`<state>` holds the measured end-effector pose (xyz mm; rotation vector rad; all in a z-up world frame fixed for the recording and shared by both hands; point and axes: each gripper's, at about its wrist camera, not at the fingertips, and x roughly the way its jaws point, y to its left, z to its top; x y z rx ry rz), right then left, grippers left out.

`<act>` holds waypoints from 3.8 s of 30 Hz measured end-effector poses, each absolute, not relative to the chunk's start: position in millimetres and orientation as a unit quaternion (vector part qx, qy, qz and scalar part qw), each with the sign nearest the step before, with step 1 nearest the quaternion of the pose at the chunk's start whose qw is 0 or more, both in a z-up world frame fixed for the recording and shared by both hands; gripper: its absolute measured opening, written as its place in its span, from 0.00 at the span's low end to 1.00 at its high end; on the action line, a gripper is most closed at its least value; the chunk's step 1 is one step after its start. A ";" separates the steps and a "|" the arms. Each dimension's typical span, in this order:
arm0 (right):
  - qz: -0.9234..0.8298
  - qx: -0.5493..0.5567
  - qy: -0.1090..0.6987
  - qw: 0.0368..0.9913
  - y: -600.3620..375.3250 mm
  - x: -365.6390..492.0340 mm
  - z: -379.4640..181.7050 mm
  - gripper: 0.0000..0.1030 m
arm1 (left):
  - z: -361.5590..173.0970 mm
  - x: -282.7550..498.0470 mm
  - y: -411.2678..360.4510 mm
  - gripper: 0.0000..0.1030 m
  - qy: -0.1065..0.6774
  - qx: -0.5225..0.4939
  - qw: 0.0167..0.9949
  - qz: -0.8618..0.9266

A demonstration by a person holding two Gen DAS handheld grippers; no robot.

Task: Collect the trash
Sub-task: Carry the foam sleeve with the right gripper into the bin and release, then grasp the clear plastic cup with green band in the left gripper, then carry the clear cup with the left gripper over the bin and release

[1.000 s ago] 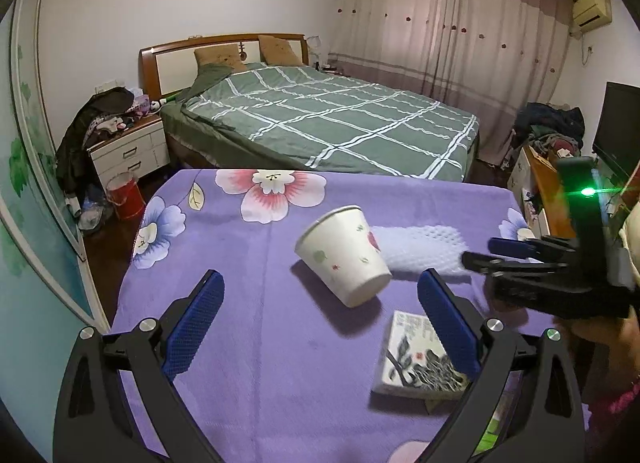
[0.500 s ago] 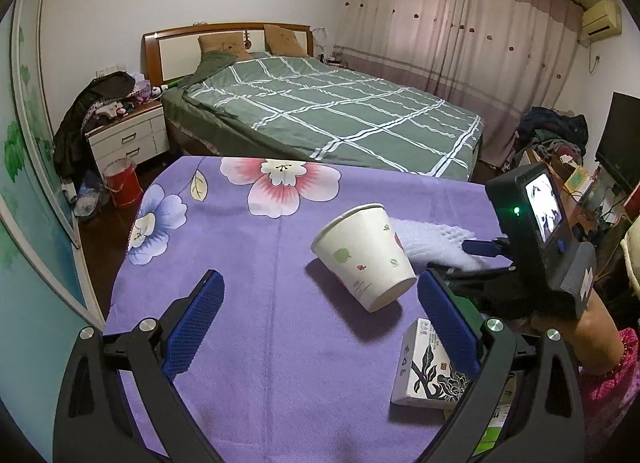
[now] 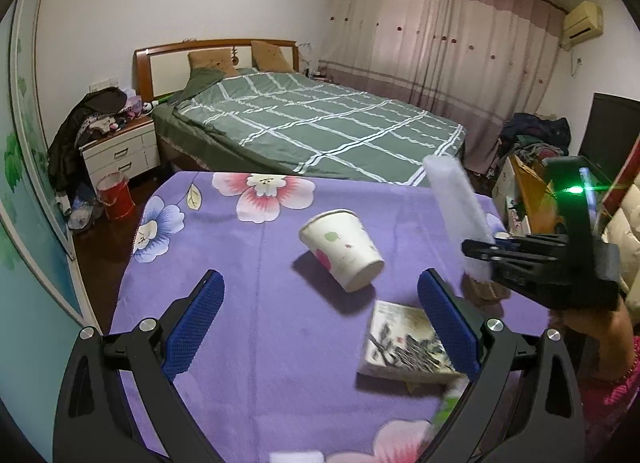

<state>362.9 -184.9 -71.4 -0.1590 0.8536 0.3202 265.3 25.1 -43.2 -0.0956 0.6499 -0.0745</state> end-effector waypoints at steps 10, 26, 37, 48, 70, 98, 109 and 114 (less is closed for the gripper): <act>0.122 -0.004 0.378 0.918 -279.0 232.6 -44.8 0.13 | -42.8 212.9 -26.7 0.93 0.324 -0.030 0.942 -0.086; -0.117 0.066 0.441 0.888 -467.2 168.5 -130.8 0.28 | -91.9 197.2 -102.2 0.93 0.379 0.019 0.916 -0.126; -0.117 0.095 0.427 0.891 -485.7 163.1 -134.9 0.40 | -115.6 213.4 -116.4 0.93 0.412 0.052 0.900 -0.134; -0.098 0.100 0.432 0.891 -475.1 170.9 -138.1 0.40 | -139.4 230.9 -121.1 0.77 0.443 0.073 0.882 -0.144; -0.090 0.104 0.438 0.889 -472.5 171.6 -143.1 0.40 | -137.3 215.9 -147.7 0.52 0.435 0.101 0.878 -0.172; -0.122 0.154 0.410 0.890 -540.0 128.6 -144.6 0.40 | -116.5 195.3 -303.2 0.51 0.396 0.186 0.852 -0.286; -0.152 0.175 0.408 0.883 -580.5 109.6 -155.7 0.40 | -113.8 187.1 -391.7 0.51 0.378 0.222 0.831 -0.342; -0.161 0.182 0.410 0.879 -595.1 104.3 -160.3 0.40 | -118.4 186.5 -426.9 0.51 0.377 0.229 0.820 -0.365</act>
